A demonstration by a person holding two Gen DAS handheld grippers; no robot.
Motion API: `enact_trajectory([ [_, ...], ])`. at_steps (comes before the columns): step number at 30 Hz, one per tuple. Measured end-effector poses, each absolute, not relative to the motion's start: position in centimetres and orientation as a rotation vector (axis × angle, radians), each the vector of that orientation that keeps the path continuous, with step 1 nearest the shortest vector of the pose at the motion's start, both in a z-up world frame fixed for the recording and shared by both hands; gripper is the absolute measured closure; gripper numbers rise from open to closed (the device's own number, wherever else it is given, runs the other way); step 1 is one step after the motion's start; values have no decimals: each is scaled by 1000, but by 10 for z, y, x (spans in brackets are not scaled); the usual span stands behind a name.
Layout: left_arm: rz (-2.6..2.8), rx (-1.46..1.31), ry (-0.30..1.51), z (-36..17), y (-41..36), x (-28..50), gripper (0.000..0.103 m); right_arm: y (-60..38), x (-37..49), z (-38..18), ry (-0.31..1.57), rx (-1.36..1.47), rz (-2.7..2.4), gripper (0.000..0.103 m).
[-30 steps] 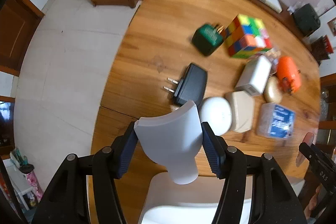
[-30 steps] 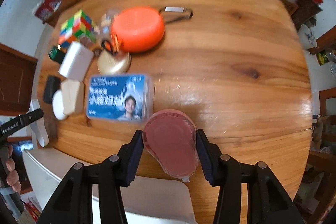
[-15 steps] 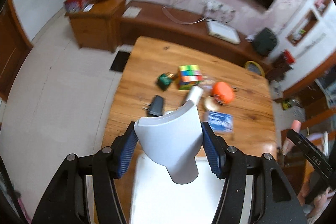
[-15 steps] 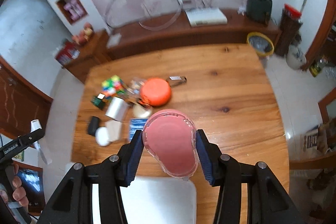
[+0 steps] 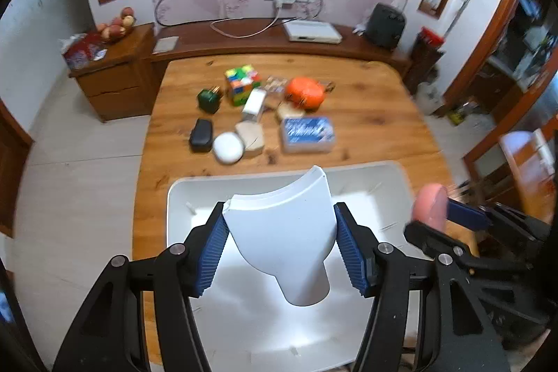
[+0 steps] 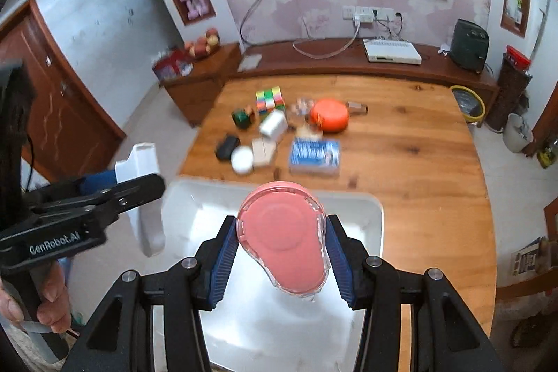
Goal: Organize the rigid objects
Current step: 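Carry both held items into the white tray and open both grippers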
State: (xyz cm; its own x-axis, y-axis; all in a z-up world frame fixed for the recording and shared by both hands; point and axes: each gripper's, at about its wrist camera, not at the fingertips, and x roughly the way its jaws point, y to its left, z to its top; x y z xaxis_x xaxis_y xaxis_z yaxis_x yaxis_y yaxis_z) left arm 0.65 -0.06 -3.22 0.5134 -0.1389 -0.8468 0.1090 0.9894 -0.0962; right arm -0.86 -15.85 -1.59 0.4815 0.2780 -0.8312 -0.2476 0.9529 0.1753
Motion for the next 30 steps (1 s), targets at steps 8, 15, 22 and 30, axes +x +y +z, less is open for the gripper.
enact_trajectory([
  [8, -88, 7, 1077, -89, -16, -5, 40, -167, -19, -87, 1158, 51, 293, 53],
  [15, -99, 13, 1160, -120, -26, -9, 40, -168, -16, -117, 1221, 13, 239, 52],
  [22, -112, 4, 1176, -126, -28, -13, 39, -169, -14, -139, 1299, 9, 216, 52],
  [30, -64, 9, 1182, -124, -26, -19, 39, -170, -17, -136, 1284, 6, 210, 39],
])
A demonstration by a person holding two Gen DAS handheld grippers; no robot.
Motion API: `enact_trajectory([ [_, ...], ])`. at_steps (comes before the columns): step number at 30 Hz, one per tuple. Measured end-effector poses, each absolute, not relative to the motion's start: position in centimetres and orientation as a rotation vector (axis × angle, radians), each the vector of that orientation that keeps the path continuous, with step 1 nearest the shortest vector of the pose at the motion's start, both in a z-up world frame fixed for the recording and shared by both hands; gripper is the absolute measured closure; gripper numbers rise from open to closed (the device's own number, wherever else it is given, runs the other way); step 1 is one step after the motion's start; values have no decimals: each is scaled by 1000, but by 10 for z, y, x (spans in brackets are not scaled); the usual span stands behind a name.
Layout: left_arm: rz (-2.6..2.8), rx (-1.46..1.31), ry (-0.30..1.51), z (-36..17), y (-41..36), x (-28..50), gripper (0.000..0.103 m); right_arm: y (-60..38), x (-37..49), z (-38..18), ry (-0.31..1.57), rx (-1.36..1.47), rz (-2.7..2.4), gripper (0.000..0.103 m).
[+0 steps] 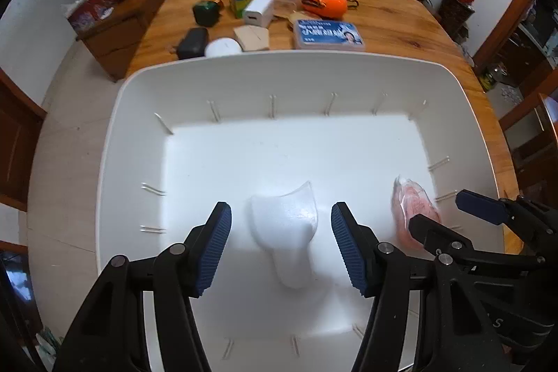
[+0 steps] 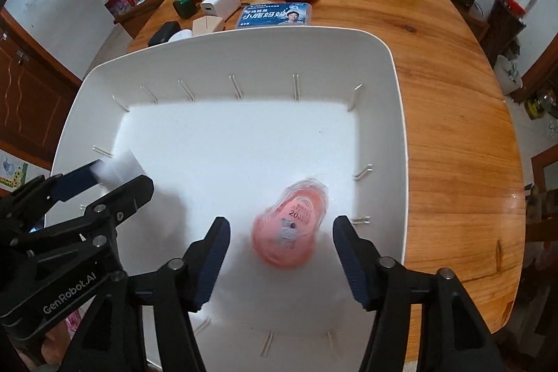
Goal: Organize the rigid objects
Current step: 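Carry both held items into the white tray and open both grippers, then withdraw both open tools from the tray back toward the table items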
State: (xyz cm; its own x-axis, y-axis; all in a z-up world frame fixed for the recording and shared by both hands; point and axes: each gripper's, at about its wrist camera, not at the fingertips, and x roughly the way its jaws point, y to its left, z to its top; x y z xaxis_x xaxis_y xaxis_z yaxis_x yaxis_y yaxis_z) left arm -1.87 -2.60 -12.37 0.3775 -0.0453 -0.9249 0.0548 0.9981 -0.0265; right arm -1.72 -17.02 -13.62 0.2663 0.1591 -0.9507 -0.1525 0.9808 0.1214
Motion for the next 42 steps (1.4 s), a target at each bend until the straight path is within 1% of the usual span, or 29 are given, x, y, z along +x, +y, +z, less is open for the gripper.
enact_trajectory([
  [10, -42, -8, 1159, -120, -20, -23, 39, -166, -20, -128, 1248, -2, 218, 39],
  [18, -26, -30, 1187, -124, -15, -20, 38, -168, -20, -126, 1237, 5, 201, 39],
  [29, -4, 19, 1139, -108, -21, -21, 36, -167, -22, -121, 1215, -3, 206, 39],
  [33, 9, 35, 1112, -94, -22, -16, 36, -170, -22, -116, 1195, -8, 197, 39],
  [38, 25, 68, 1069, -67, -24, -5, 35, -169, -18, -94, 1135, -40, 187, 39],
  [40, 40, 82, 1047, -57, -24, 0, 30, -168, -14, -80, 1104, -49, 190, 39],
  [42, 55, 91, 1022, -46, -23, 5, 29, -168, -9, -65, 1072, -57, 192, 39],
])
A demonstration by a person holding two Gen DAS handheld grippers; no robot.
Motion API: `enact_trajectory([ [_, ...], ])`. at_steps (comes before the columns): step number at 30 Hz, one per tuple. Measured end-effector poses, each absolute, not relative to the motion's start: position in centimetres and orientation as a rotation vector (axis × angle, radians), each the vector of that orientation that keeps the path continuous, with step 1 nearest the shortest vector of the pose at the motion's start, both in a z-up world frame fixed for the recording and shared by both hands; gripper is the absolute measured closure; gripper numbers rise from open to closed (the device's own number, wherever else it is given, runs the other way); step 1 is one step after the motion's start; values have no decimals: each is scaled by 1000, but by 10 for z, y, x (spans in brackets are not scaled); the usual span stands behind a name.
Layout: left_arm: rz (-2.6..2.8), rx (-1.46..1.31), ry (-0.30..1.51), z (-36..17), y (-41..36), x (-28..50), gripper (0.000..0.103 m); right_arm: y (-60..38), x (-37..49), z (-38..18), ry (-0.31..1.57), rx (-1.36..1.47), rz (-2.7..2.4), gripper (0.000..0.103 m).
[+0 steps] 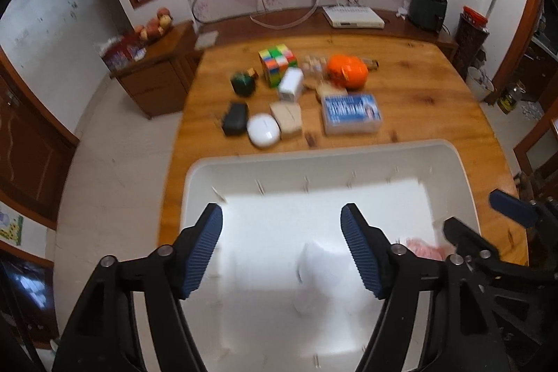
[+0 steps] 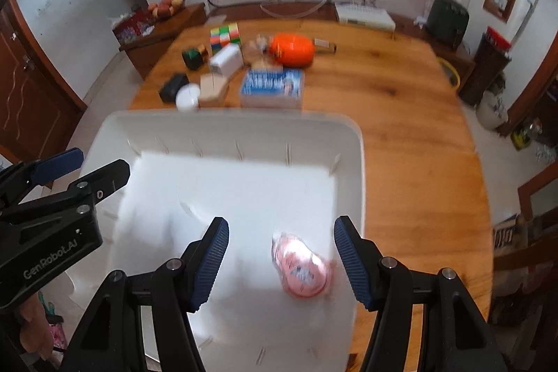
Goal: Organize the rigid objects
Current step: 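Withdraw both open tools from the tray back toward the table items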
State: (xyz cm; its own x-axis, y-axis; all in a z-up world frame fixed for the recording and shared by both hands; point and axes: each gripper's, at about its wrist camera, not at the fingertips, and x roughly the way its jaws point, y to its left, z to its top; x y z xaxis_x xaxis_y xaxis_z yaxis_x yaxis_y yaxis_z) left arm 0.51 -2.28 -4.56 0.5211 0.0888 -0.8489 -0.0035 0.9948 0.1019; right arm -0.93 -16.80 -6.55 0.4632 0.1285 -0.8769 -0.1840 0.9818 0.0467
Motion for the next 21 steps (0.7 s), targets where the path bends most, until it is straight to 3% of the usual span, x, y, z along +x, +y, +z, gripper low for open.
enact_trajectory([
  [5, 81, 97, 960, -17, -16, 20, 28, -167, 7, -24, 985, -69, 197, 30],
  [21, 108, 63, 943, 31, 21, 82, 25, -153, 76, 67, 871, -128, 222, 29],
])
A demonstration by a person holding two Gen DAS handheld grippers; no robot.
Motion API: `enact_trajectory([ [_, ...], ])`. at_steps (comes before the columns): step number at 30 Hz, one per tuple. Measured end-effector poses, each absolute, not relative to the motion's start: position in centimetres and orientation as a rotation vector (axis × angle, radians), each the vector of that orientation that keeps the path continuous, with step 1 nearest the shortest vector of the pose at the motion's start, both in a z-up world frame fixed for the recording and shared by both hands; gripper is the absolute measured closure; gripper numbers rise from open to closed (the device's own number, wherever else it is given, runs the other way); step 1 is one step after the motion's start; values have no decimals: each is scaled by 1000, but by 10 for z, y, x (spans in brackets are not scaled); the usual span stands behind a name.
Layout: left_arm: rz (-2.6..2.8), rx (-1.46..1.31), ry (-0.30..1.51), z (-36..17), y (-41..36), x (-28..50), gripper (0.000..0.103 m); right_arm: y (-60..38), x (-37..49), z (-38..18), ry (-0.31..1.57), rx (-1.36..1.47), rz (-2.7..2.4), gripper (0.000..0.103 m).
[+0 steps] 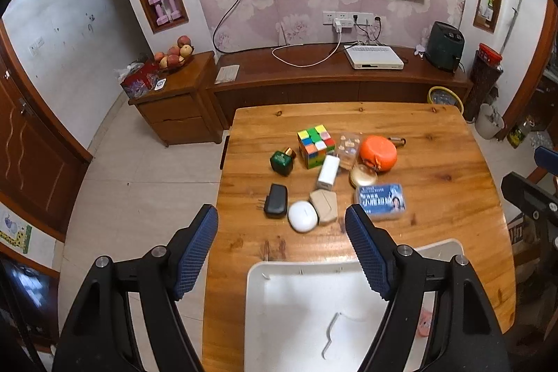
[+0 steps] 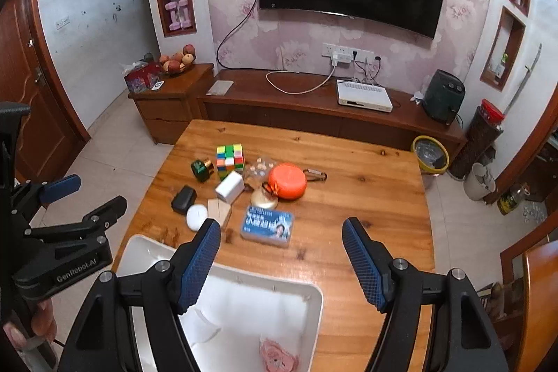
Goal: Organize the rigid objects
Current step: 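Withdraw both open tools from the tray back toward the table items, then grasp the white round earbud case with left gripper while right grasps the blue floss box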
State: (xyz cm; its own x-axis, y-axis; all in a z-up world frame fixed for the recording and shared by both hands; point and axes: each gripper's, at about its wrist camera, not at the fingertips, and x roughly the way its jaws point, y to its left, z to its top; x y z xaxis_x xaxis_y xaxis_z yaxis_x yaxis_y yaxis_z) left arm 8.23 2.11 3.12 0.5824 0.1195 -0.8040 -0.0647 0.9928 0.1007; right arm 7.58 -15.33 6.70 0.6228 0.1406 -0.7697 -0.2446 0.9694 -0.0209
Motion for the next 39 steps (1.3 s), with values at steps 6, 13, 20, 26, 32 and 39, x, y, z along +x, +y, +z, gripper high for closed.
enact_trajectory([
  [6, 139, 62, 1004, 15, 31, 116, 21, -148, 114, 63, 911, -102, 231, 22],
  [13, 148, -16, 1214, -56, 45, 162, 21, -139, 174, -3, 1110, -32, 223, 22],
  [20, 225, -193, 1398, -129, 69, 187, 21, -130, 209, -92, 1313, 9, 182, 22],
  [26, 250, -284, 1446, -154, 74, 197, 21, -121, 227, -143, 1428, 12, 136, 22],
  [32, 272, -321, 1460, -166, 72, 201, 21, -112, 232, -163, 1465, 9, 116, 21],
  [39, 296, -361, 1482, -180, 76, 208, 21, -99, 237, -164, 1436, -29, 76, 15],
])
